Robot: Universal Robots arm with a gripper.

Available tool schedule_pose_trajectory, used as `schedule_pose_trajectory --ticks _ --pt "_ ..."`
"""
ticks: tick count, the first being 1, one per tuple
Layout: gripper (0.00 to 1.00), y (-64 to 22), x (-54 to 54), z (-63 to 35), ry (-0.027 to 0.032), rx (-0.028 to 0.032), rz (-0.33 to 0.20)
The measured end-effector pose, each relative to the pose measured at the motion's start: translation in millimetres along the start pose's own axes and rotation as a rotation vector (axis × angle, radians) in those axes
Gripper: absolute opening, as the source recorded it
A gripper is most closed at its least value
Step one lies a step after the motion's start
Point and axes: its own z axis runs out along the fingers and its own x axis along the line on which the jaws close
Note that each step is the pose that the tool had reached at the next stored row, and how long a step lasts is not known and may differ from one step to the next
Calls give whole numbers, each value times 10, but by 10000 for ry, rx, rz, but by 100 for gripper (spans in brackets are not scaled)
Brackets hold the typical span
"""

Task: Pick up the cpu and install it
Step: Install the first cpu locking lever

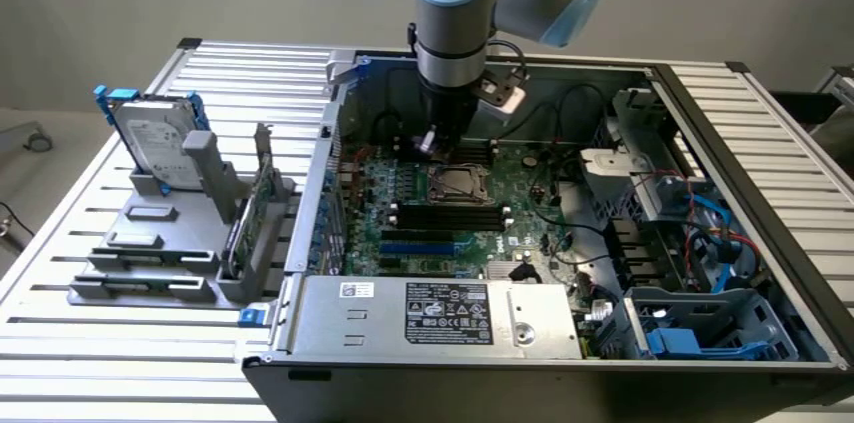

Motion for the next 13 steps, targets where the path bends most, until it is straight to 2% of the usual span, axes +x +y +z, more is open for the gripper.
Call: schedule_pose_trajectory --ticks 13 --pt "11 38 24 7 -1 0 0"
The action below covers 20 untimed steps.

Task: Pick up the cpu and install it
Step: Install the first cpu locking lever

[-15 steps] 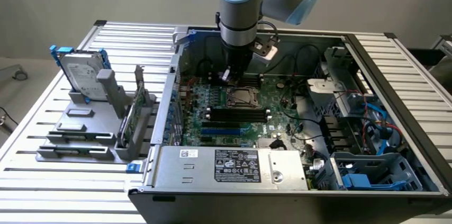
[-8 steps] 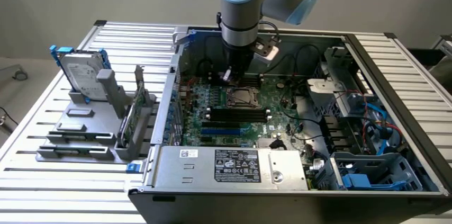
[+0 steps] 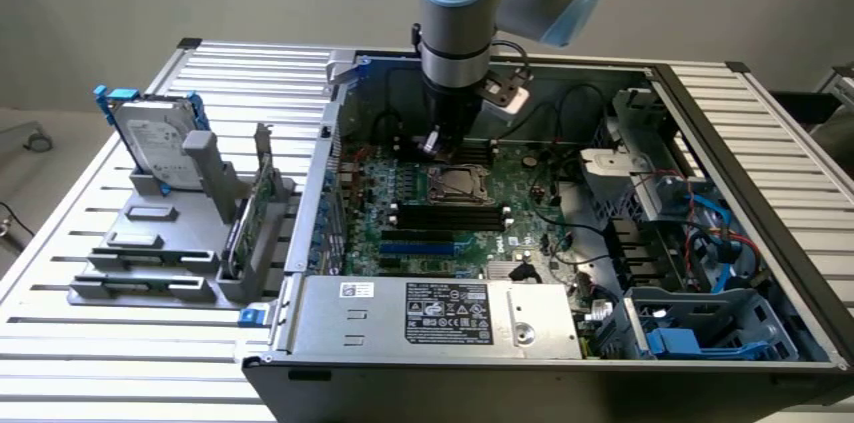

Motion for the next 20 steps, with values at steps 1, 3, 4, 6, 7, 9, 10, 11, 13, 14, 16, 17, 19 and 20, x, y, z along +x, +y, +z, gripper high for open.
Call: schedule_pose_trajectory --ticks 1,3,4,6,7,9,10,11,13,14,16,17,19,20 --pt "11 3 2 1 0 0 0" --pt "11 8 5 2 -1 0 1" --pt "11 11 7 3 -1 0 0" --pt "11 16 10 5 -3 0 0" --pt "11 19 11 7 -3 0 1" --pt "11 24 13 10 -2 0 1" --pt "11 26 15 11 -2 0 1" --pt "11 29 17 12 -3 0 1" --pt "11 35 20 16 -1 -1 1" --pt "11 39 22 17 0 -1 1" --pt "11 45 25 20 -3 0 0" --pt "11 49 28 21 -3 0 1" --pt "11 56 32 24 -3 -1 1" --pt "11 61 35 26 -1 -1 1"
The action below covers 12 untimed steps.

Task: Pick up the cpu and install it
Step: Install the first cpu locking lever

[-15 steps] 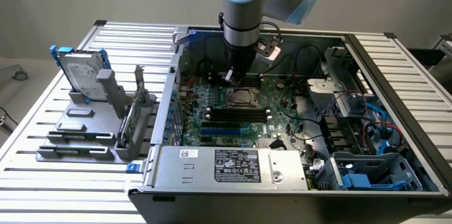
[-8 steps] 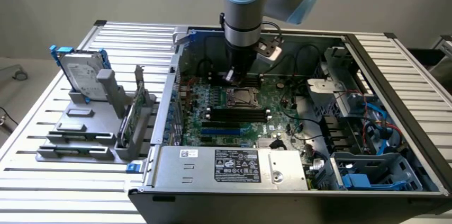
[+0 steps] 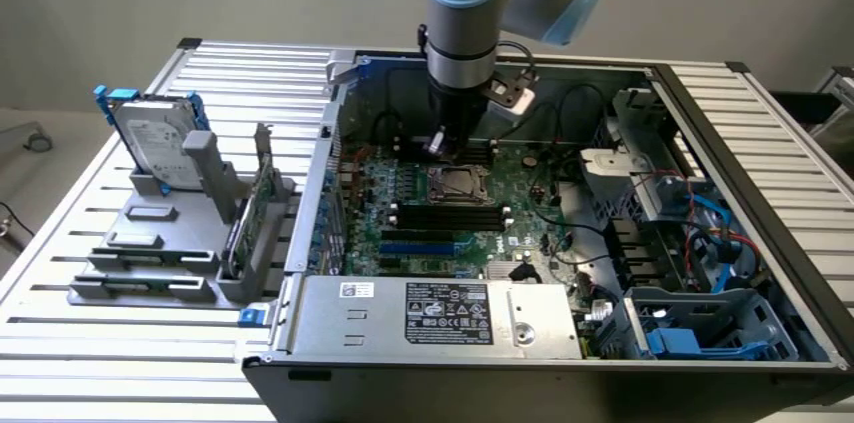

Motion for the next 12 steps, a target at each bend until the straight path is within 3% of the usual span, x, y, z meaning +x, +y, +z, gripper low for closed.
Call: schedule_pose_trajectory --ticks 12 --pt "11 59 23 10 5 7 -1"
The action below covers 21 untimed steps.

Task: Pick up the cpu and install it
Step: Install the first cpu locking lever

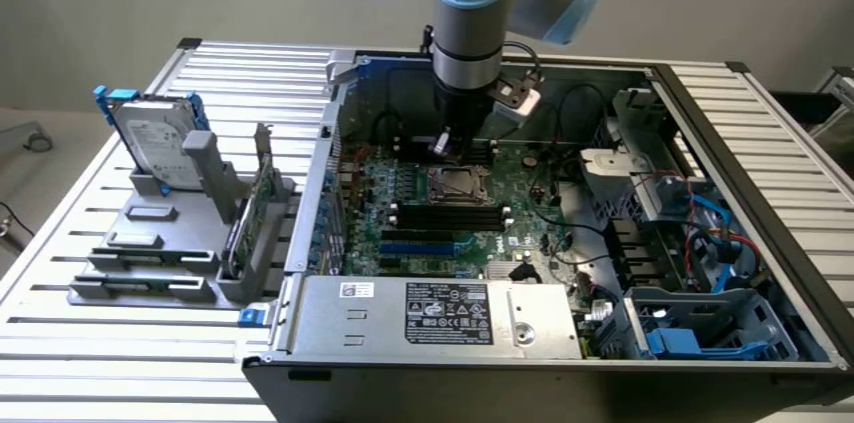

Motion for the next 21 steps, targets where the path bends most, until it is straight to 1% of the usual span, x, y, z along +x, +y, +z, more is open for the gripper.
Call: schedule_pose_trajectory --ticks 6,12,13,14,15,21 --pt "11 20 -2 -1 -3 19 1" --pt "11 37 9 -3 -20 97 1" --pt "11 20 -1 -1 -3 95 -2" --pt "11 -38 -38 -3 -9 92 -13" --pt "11 -45 -42 -5 -16 102 -6" --pt "11 -47 -46 -7 -20 100 2"
